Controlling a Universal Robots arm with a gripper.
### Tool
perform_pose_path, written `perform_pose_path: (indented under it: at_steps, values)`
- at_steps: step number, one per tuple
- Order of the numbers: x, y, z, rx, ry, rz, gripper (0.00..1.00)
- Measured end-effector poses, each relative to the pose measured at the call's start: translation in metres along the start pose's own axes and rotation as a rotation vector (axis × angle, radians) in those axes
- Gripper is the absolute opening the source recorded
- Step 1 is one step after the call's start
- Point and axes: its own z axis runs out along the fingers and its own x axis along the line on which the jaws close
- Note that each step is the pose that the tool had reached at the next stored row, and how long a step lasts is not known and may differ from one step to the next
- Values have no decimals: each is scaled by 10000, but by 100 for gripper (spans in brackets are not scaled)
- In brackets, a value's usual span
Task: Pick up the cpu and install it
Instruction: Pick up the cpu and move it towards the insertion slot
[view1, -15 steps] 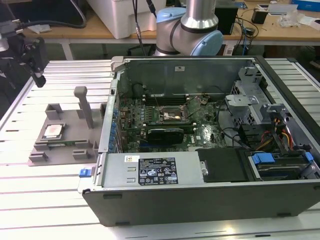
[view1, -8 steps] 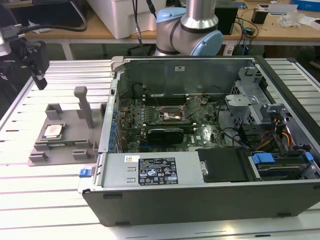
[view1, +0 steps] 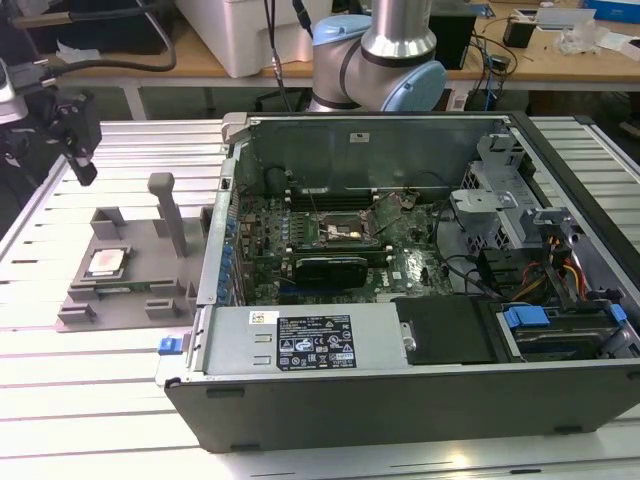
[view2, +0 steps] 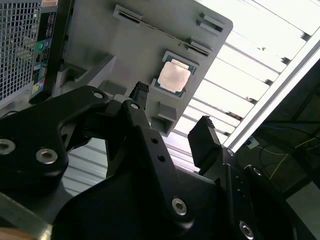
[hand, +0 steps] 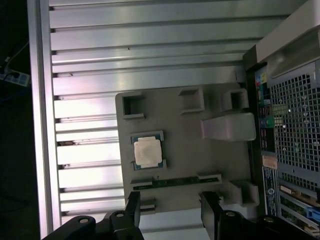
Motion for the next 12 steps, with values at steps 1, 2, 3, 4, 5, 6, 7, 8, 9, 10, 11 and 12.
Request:
perform_pose_path:
  at_steps: [1, 2, 3, 4, 5, 6, 7, 8, 9, 10, 11, 12]
  values:
    - [0, 0, 7, 0, 0, 0, 60]
    - [0, -1, 13, 1, 0, 0, 60]
    - [0, -1, 19, 0, 0, 0, 60]
    - [1, -1, 27, 1, 1, 0, 60]
    - [1, -1, 32, 1, 0, 0, 60]
    - [1, -1, 39, 0, 1, 0, 60]
    - [1, -1, 44, 0, 0, 0, 60]
    - [1, -2, 53, 0, 0, 0, 60]
    - [1, -2, 59, 0, 1, 0, 60]
    - [2, -2, 67, 0, 0, 1, 60]
    - [2, -3, 73, 0, 0, 0, 60]
    - [2, -3, 85, 1, 0, 0, 60]
